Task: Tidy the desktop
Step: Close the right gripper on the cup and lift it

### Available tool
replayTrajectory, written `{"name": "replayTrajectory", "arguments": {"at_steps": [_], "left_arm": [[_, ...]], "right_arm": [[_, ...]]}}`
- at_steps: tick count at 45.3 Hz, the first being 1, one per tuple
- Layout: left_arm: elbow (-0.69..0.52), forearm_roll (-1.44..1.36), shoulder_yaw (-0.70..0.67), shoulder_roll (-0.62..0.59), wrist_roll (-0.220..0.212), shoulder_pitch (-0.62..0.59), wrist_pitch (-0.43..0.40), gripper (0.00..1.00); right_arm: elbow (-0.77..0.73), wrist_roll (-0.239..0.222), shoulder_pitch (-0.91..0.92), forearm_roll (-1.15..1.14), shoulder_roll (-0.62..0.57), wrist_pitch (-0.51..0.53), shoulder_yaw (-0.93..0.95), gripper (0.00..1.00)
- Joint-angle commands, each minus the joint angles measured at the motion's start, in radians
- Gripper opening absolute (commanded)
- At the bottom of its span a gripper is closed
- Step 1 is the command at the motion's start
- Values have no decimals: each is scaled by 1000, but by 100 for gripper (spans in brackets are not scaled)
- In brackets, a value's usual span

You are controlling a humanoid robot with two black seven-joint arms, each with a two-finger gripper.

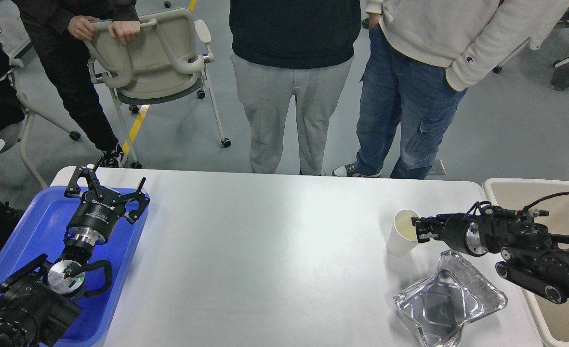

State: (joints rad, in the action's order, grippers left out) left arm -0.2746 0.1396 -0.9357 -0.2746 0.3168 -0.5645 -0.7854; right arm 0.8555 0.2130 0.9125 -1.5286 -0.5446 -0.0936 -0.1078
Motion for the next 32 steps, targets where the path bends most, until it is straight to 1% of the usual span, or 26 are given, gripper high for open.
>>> {"name": "replayTrajectory", "arguments": {"at_steps": [1,7,11,17,21,28,32], "left_arm": [[0,0,0,0,-1,0,0,100],[0,0,0,0,-1,0,0,100],[0,0,0,0,-1,0,0,100],[0,0,0,0,-1,0,0,100],[0,0,0,0,-1,0,0,100],[0,0,0,0,1,0,0,100],[0,0,0,0,1,0,0,100]], "right_arm": [[2,16,16,7,-6,6,-12,0],[13,39,45,68,-26,46,-6,0],[77,40,81,154,-70,75,-4,0],[242,62,161,232,-193,127,5,0],[361,59,224,275,-280,178,14,0],[464,52,359,347,-399,204,17,0],[490,51,454,389,-460,248,17,0]]}}
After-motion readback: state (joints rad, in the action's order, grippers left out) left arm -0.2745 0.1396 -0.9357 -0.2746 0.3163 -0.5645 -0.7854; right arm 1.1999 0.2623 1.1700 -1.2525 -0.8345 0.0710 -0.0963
